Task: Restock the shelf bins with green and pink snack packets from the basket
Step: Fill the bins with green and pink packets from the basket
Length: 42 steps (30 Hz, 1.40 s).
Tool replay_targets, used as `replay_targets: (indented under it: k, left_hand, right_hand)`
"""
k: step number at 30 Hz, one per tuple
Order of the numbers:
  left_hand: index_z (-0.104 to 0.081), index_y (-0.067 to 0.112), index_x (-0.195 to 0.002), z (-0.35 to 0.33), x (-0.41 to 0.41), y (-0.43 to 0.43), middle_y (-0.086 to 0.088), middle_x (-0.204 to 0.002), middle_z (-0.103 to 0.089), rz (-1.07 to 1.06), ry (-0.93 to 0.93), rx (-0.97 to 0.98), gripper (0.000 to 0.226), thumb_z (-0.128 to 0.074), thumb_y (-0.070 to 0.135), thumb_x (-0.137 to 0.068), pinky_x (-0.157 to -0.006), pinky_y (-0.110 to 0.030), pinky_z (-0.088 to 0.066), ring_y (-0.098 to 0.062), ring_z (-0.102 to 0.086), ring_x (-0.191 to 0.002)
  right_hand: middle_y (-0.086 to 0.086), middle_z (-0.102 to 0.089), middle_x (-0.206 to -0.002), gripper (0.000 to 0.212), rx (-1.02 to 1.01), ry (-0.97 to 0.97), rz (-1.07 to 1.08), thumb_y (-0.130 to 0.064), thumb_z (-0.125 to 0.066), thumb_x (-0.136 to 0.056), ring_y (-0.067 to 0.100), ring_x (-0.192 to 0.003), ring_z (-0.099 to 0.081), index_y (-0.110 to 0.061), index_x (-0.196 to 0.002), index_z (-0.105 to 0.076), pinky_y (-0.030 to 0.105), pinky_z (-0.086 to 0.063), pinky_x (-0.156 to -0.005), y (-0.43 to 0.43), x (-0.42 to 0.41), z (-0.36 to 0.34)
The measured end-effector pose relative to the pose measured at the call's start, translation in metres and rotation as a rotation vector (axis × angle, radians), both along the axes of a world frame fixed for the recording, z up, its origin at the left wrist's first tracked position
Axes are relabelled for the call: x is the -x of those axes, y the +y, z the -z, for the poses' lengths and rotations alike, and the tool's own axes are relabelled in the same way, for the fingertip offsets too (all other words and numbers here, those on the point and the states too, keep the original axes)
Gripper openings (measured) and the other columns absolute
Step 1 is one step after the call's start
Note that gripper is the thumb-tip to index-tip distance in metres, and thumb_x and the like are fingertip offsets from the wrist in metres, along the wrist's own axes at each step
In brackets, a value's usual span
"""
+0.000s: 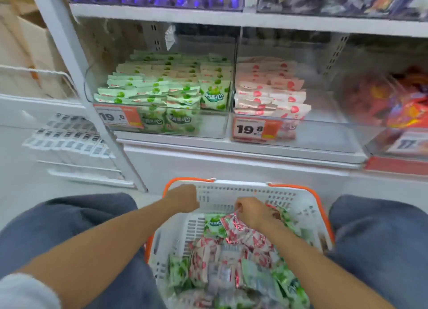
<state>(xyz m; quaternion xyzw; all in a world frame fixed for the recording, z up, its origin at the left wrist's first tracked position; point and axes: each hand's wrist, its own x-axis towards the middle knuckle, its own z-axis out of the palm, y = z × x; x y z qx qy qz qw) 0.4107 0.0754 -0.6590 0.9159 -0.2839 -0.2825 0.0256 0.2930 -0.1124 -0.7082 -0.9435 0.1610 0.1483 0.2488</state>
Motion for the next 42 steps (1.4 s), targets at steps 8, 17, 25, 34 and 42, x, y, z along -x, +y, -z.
replay_targets:
  k: [8,17,25,34,42]
  left_hand:
    - [-0.062,0.003,-0.100,0.079,0.005,-0.003,-0.011,-0.112,-0.063,-0.033,0.154,-0.172,0.020,-0.050,0.015,-0.092,-0.081,-0.029,-0.047,-0.025,-0.061,-0.103]
    - [-0.064,0.003,-0.101,0.120,0.006,0.001,-0.014,-0.109,-0.067,-0.366,0.274,-0.163,0.023,-0.044,0.013,-0.098,-0.089,-0.037,-0.054,-0.029,-0.066,-0.097]
    - [-0.045,0.000,-0.136,0.081,0.010,-0.022,-0.021,-0.131,-0.054,-1.211,1.086,0.512,0.054,-0.064,0.027,-0.093,-0.083,-0.033,-0.059,-0.027,-0.064,-0.102]
    - [-0.065,0.003,-0.109,-0.011,0.006,-0.014,-0.015,-0.105,-0.069,-0.424,0.530,0.577,0.025,-0.072,0.004,-0.085,-0.078,-0.034,-0.057,-0.019,-0.065,-0.087]
    - [-0.069,0.008,-0.103,-0.110,-0.026,-0.008,-0.008,-0.105,-0.071,-0.185,0.124,0.963,0.028,-0.077,0.000,-0.078,-0.090,-0.032,-0.052,-0.019,-0.065,-0.104]
  right_hand:
    - [0.015,-0.064,-0.105,0.025,-0.058,0.164,-0.155,0.003,-0.053,-0.086,0.032,-0.100,-0.063,-0.003,-0.107,-0.063,0.034,-0.050,-0.075,0.020,-0.005,0.108]
    - [0.012,-0.066,-0.116,0.011,0.375,0.173,-0.595,-0.010,-0.064,-0.083,0.032,-0.136,-0.035,-0.012,-0.090,-0.072,0.046,-0.008,-0.121,0.043,-0.030,0.165]
    - [0.004,-0.073,-0.100,0.026,-0.077,-0.346,-0.340,-0.006,-0.060,-0.087,0.021,-0.093,-0.062,-0.012,-0.110,-0.071,0.035,-0.043,-0.101,0.027,-0.021,0.095]
    - [0.002,-0.057,-0.127,0.063,-0.322,-0.080,-0.139,-0.027,-0.079,-0.079,0.018,-0.115,-0.055,-0.017,-0.133,-0.048,0.031,-0.047,-0.091,0.006,-0.044,-0.086]
    - [-0.007,-0.047,-0.063,0.034,0.096,-0.201,-0.374,-0.016,-0.077,-0.079,0.007,-0.057,-0.041,-0.023,-0.064,-0.047,0.022,-0.028,-0.050,0.016,-0.079,-0.241]
